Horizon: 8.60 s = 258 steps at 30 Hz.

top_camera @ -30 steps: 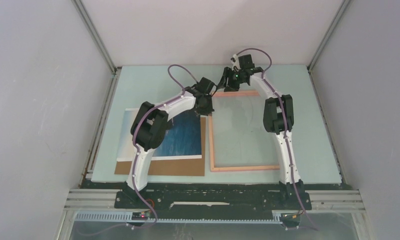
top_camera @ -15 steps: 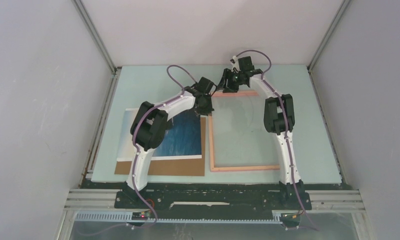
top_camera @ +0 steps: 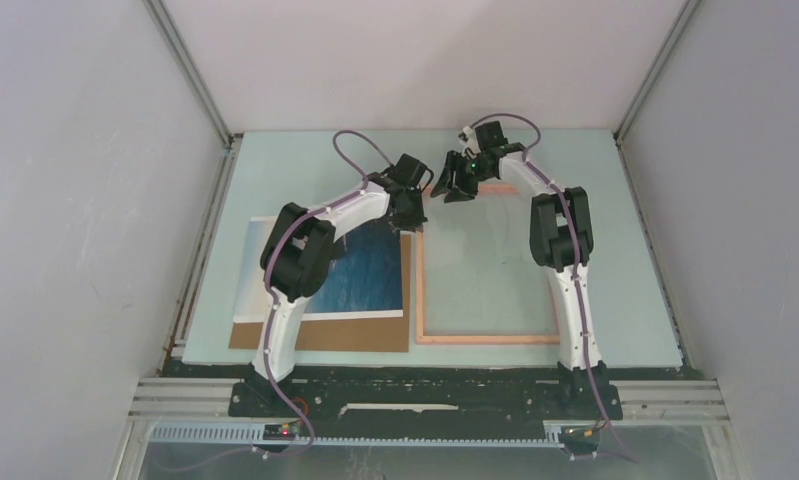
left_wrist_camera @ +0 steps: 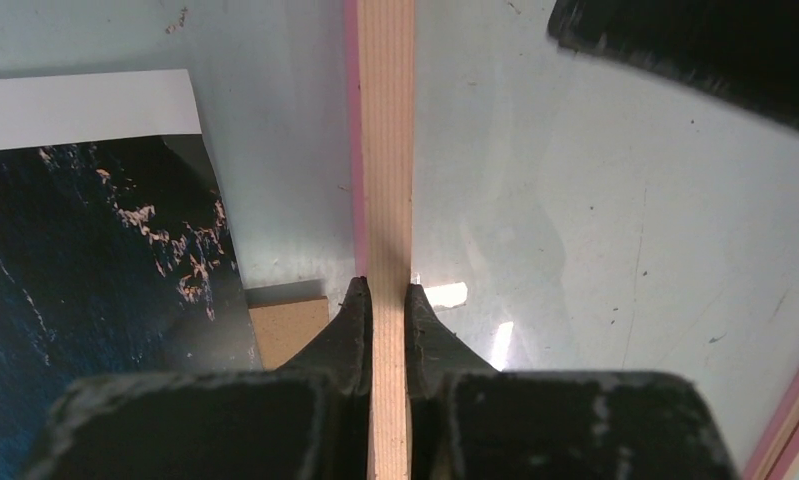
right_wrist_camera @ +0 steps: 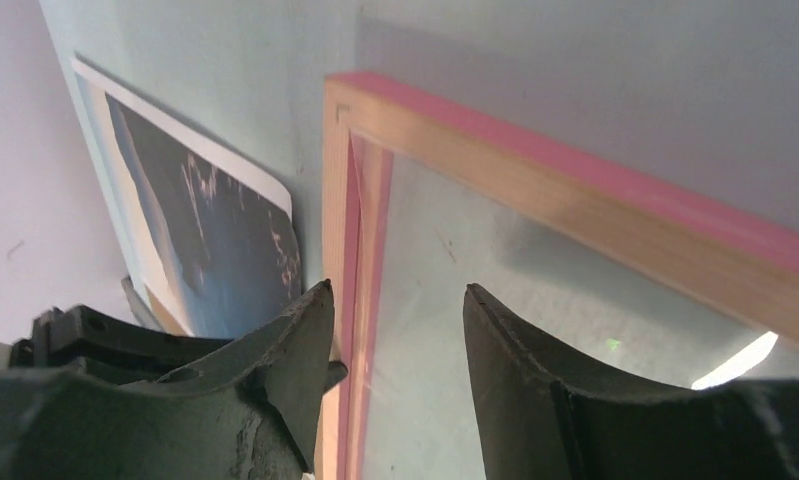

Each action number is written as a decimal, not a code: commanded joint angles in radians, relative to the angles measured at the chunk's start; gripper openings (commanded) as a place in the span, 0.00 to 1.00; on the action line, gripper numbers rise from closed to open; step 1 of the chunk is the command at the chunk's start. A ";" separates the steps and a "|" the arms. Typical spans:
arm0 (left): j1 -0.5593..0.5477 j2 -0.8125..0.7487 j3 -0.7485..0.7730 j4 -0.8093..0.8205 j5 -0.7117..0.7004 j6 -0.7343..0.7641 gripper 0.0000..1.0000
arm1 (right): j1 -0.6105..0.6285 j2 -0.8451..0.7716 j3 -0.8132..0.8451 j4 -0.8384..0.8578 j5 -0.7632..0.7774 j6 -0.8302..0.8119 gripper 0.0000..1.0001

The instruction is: Put the photo into the frame

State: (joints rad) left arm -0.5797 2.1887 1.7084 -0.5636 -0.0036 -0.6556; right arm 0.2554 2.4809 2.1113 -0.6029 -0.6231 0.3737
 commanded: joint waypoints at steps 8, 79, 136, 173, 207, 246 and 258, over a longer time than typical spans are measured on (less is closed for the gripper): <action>0.016 -0.073 -0.006 0.059 -0.004 0.046 0.01 | -0.068 -0.299 -0.080 -0.054 0.003 -0.016 0.63; 0.167 -0.696 -0.392 0.255 0.321 0.026 0.66 | -0.529 -1.102 -1.397 0.012 0.728 0.356 0.00; 0.135 0.106 0.134 0.255 0.335 -0.101 0.74 | -0.707 -0.642 -0.778 0.262 -0.108 0.104 1.00; 0.017 -0.143 -0.244 0.386 0.507 -0.180 0.76 | -0.864 -0.435 -0.524 -0.015 0.343 -0.167 0.77; -0.010 -0.351 -0.492 0.466 0.528 -0.201 0.69 | -0.784 -0.499 -0.453 -0.038 0.336 -0.155 0.88; -0.067 -0.417 -0.631 0.431 0.538 -0.164 0.76 | -0.666 -0.414 -0.510 -0.076 0.286 -0.148 0.81; 0.013 -0.437 -0.567 0.290 0.439 -0.034 0.79 | -0.417 -0.700 -0.518 -0.091 1.016 -0.157 1.00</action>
State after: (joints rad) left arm -0.6117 1.7744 1.0809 -0.2710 0.4534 -0.7322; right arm -0.2707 1.9606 1.6409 -0.7624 0.1917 0.1947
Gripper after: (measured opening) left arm 0.827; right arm 0.994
